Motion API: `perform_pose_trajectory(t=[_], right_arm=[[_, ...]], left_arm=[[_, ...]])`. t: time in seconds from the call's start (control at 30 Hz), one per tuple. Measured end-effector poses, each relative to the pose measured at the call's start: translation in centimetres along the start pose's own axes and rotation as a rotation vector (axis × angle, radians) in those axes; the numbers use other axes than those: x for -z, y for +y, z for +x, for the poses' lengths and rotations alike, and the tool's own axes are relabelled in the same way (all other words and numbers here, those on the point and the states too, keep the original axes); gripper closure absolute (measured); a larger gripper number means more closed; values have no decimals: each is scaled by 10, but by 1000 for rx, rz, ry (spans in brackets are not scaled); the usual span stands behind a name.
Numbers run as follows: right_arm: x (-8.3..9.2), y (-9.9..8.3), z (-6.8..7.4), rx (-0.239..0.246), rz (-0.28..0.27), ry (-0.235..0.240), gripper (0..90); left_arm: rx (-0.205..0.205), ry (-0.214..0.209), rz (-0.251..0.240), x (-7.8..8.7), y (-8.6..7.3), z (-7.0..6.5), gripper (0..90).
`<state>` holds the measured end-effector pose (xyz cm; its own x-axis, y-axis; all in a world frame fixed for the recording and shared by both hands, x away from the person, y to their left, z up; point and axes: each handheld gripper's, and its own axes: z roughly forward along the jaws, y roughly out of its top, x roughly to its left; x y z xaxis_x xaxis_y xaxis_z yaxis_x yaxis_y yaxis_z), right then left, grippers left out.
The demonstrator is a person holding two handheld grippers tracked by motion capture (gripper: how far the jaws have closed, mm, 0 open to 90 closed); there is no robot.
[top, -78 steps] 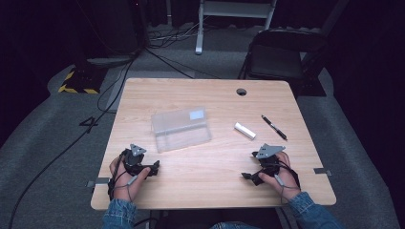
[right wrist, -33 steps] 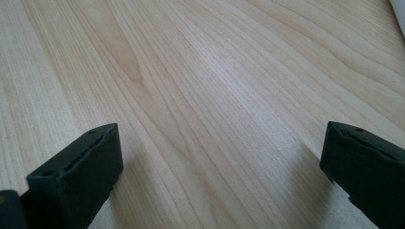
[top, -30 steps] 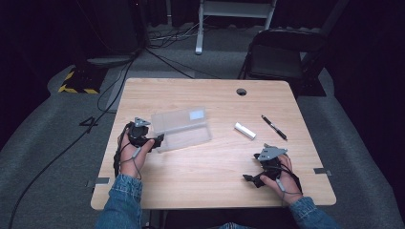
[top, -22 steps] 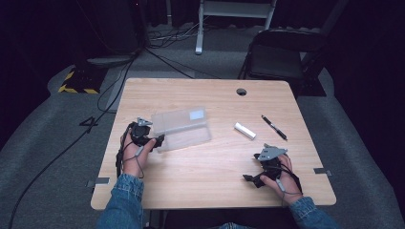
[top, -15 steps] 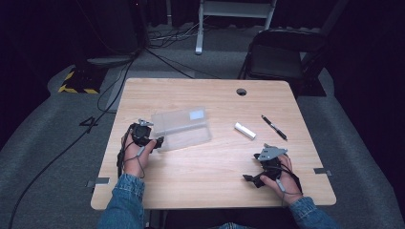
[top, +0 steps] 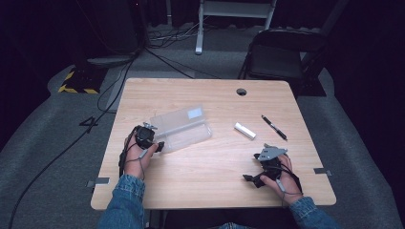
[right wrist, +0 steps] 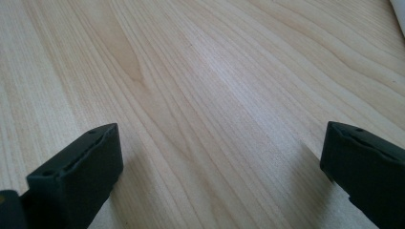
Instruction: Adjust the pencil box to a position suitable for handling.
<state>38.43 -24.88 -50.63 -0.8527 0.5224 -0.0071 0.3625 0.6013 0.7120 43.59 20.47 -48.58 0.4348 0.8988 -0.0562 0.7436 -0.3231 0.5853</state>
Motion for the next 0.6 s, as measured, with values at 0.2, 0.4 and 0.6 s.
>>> perform_pose_trajectory(t=[0.2, 0.4, 0.6], right_arm=[[0, 0, 0, -1, 0, 0, 7], [1, 0, 1, -12, 1, -5, 29], [17, 10, 3, -4, -12, 9, 221]], left_arm=[[-17, -5, -27, -1, -3, -2, 479], [-24, -5, -89, -2, -10, -4, 479], [-32, -10, -90, -2, -11, -7, 479]])
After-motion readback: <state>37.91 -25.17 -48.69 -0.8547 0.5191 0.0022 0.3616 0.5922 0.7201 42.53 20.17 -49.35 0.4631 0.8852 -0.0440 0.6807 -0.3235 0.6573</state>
